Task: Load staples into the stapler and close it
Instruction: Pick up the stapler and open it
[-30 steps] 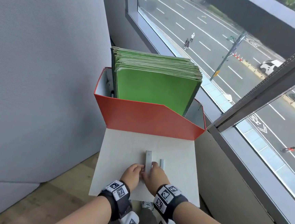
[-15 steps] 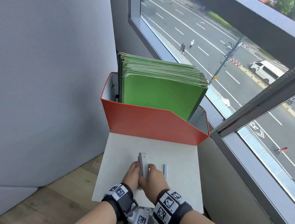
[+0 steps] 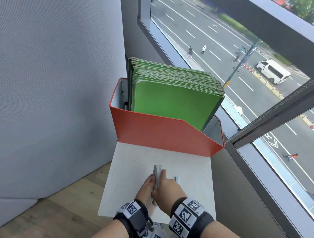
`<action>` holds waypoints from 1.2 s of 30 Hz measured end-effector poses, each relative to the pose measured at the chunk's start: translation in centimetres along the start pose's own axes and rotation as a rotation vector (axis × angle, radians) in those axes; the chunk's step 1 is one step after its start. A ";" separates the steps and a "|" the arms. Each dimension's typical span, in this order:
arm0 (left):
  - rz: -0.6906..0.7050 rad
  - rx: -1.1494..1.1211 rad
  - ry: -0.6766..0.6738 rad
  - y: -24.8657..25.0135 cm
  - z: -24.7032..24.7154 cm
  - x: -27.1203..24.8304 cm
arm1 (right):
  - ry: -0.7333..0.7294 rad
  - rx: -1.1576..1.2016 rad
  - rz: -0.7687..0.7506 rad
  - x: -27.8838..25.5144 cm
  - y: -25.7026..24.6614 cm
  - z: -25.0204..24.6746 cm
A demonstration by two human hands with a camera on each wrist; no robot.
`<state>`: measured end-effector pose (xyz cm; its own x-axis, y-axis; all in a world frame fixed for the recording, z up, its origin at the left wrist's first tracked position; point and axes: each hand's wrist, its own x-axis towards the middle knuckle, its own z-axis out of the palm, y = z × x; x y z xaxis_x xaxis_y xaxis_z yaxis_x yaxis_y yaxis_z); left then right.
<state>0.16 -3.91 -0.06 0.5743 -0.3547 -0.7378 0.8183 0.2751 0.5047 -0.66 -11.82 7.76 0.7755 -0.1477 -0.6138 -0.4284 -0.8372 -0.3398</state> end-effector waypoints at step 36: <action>0.017 0.380 -0.139 2.6 -0.6 -2.6 | 0.021 0.506 -0.036 8.5 3.3 -6.3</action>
<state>0.78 -1.79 2.88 0.5643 -0.4774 -0.6736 0.7445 -0.0583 0.6651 7.48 -19.18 5.89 0.8010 -0.1385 -0.5824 -0.5680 -0.4831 -0.6663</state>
